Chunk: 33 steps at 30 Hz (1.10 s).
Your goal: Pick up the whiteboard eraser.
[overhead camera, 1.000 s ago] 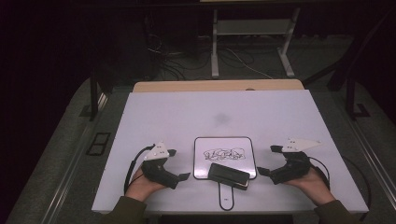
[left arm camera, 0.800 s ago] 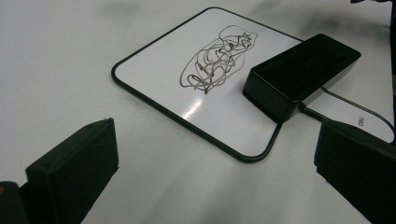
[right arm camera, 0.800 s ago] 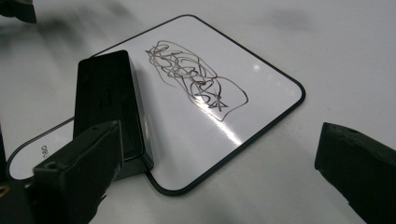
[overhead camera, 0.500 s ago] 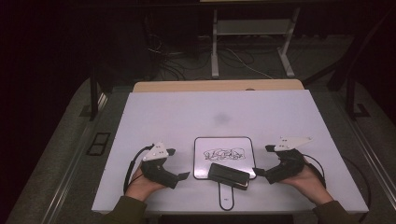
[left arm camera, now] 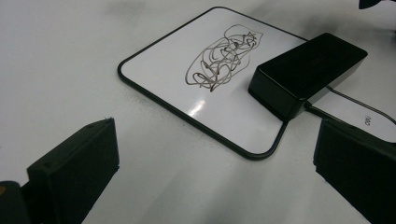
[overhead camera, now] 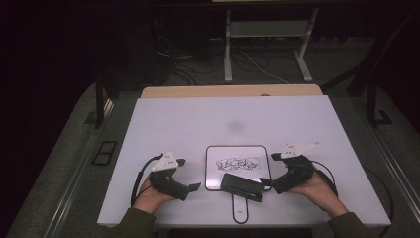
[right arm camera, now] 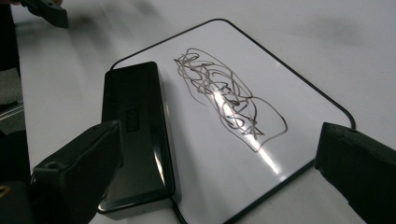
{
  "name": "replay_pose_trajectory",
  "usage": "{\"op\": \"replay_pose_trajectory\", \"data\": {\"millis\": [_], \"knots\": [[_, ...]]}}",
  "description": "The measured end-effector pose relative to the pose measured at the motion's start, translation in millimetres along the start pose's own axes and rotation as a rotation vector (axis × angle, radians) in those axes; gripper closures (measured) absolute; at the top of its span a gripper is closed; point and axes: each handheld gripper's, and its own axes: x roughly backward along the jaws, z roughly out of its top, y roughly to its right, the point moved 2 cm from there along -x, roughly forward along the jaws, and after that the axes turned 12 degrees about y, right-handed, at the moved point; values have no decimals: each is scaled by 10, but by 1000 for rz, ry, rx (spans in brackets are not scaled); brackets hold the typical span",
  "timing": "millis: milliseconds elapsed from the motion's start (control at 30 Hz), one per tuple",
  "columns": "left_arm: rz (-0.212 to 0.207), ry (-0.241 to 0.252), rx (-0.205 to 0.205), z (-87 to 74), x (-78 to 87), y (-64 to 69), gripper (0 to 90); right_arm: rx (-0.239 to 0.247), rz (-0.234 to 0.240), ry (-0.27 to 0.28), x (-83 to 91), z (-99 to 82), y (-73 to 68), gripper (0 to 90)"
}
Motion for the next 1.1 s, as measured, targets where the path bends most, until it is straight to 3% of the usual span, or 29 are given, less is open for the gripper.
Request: {"op": "replay_pose_trajectory", "data": {"millis": [500,1000,1100], "knots": [[-7,-6,-8,-17,-17,23,0,31,61,-31,-214,105,-101,1],[12,-9,1,-24,-16,5,0,62,112,-58,-419,191,-210,1],[12,-8,0,-23,-15,5,0,70,125,-83,-462,183,-257,1]]}}
